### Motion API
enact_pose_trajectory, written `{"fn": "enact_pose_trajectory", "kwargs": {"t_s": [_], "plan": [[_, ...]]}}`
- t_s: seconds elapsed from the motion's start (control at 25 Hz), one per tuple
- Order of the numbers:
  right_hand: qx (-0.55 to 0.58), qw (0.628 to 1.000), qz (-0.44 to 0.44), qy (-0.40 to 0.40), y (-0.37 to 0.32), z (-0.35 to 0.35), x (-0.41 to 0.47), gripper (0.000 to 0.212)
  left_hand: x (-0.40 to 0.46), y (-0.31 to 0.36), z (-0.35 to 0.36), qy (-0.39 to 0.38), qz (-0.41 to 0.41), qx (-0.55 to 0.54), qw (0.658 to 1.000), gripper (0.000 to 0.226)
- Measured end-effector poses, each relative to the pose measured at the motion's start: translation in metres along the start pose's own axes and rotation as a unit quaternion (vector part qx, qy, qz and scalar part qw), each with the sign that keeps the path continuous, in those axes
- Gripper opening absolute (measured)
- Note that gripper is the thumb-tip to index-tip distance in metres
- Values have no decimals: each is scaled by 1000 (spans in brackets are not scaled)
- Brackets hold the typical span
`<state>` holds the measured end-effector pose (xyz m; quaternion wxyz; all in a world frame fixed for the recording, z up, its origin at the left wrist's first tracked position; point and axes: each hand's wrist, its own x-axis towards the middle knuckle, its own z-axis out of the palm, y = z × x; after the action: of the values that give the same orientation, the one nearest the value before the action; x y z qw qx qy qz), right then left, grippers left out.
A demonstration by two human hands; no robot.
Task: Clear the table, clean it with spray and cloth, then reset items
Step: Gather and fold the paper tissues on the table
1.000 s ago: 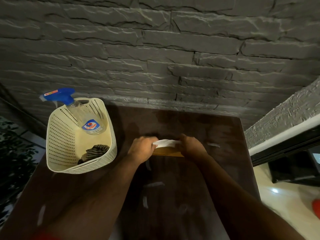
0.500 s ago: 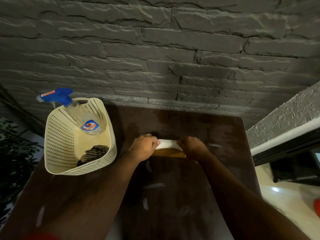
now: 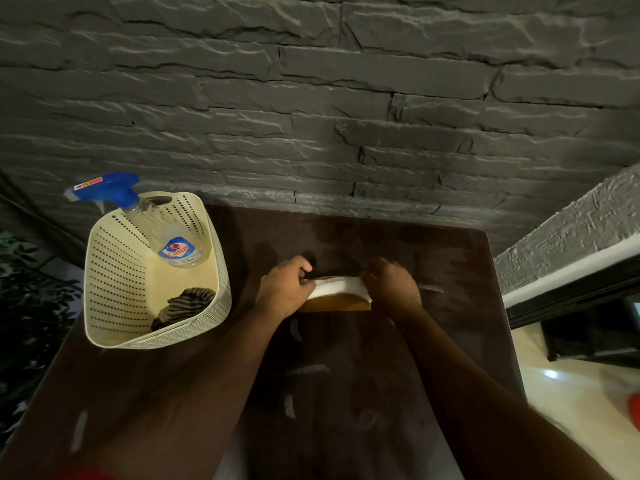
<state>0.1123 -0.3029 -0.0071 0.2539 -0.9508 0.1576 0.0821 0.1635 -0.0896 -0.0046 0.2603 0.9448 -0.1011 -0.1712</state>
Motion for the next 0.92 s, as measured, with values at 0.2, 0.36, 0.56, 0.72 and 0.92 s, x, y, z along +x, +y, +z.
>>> {"fn": "enact_pose_trajectory", "kwargs": {"t_s": [0.2,0.36,0.56,0.72,0.92], "plan": [[-78,981,-173,-35,4,-13,-4,28,-8,-5,-3,46,181,133,973,26],[-122,975,-165,-82,5,-9,-5,30,-15,-15,0,1,183,211,960,33],[-134,980,-141,-50,11,-7,-4,28,-10,-7,-2,24,180,236,955,26],[-111,982,-141,-58,13,2,-7,29,-9,-11,1,24,156,233,960,23],[-117,981,-150,-38,12,0,-4,30,-5,-15,-1,13,144,215,966,25]]}}
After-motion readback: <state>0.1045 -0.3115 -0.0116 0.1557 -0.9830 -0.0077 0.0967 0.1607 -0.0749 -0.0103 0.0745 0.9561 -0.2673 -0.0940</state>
